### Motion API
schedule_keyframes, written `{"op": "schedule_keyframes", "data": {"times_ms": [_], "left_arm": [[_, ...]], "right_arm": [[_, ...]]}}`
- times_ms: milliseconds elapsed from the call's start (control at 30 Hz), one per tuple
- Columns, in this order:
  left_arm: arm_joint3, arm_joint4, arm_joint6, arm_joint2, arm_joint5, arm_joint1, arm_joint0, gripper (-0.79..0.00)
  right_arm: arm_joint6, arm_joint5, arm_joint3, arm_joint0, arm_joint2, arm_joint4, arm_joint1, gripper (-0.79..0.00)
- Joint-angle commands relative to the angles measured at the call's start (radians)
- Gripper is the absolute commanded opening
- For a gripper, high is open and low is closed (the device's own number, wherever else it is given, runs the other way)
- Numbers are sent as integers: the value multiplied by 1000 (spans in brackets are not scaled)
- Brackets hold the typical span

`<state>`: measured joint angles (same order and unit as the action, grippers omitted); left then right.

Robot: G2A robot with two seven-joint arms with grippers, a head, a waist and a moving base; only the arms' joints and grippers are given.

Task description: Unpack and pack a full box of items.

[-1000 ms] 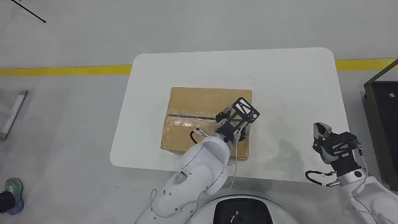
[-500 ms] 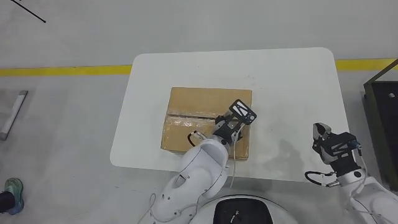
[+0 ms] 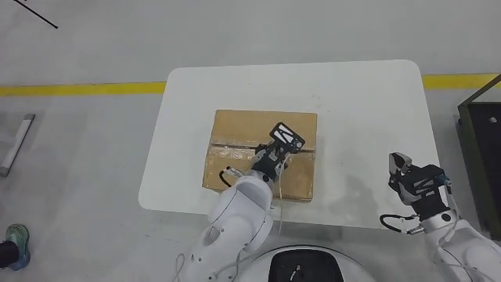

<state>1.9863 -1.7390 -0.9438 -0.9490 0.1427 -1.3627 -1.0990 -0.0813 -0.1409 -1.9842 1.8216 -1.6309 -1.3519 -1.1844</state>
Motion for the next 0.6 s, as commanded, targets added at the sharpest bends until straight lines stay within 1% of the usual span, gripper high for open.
{"op": "schedule_keyframes", "data": {"times_ms": [0, 100, 267, 400, 467, 567], "left_arm": [[29, -31, 0, -34, 12, 6, -19, -785], [73, -80, 0, -99, 41, 17, -47, -785], [137, -138, 3, -230, 83, 35, -97, -785], [165, -169, 13, -339, 109, 46, -131, -785], [178, -167, 27, -383, 116, 50, -145, -785], [190, -140, 32, -460, 101, 53, -160, -785]], "right_arm": [[3, -2, -3, -2, 4, -5, 0, -785], [5, -3, -5, -6, 14, -13, -1, -785], [8, -2, -6, -8, 27, -23, -3, -785], [8, 0, -6, -9, 34, -32, -4, -785], [10, 1, -6, -9, 37, -32, -5, -785], [12, 0, -5, -8, 37, -36, -6, -785]]}}
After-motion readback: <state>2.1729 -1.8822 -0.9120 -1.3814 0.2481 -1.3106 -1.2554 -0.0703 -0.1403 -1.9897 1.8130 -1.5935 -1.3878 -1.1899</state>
